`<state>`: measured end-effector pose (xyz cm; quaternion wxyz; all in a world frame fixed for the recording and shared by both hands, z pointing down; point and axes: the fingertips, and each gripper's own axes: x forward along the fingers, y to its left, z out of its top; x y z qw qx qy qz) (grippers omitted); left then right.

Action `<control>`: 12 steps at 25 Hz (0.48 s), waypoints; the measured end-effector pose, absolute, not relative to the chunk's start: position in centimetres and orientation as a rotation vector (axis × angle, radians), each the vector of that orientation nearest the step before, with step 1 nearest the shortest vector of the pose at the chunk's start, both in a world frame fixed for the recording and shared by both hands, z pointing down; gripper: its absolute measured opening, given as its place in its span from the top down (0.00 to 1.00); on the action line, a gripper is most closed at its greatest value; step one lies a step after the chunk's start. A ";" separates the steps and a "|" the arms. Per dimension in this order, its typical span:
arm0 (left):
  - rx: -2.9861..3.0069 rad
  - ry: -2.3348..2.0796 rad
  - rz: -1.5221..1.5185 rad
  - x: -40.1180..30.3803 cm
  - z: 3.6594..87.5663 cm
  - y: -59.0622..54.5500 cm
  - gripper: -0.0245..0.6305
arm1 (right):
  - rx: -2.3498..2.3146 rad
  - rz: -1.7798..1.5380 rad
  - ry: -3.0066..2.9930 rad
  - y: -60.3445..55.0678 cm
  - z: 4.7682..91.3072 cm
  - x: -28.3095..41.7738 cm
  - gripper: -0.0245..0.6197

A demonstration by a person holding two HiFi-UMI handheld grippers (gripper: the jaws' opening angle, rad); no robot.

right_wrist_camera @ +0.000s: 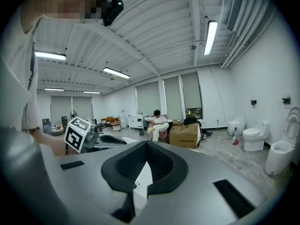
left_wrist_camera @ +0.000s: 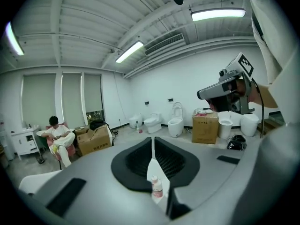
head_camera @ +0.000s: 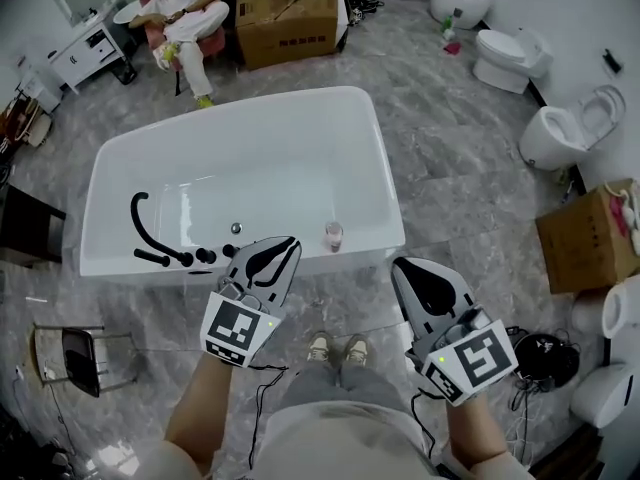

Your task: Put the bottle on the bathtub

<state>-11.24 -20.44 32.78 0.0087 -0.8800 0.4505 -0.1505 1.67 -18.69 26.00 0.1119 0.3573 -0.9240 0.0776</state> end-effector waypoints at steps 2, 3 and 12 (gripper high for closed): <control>-2.728 1.383 -0.453 -10.9 30.8 -19.2 0.92 | 1.059 0.215 -2.735 -17.8 24.4 2.1 0.92; -2.720 1.379 -0.429 -10.8 29.7 -18.6 0.92 | 1.065 0.204 -2.741 -17.4 23.7 2.3 0.92; -2.679 1.403 -0.301 -9.2 22.8 -14.0 0.93 | 1.070 0.152 -2.769 -14.0 20.8 3.4 0.92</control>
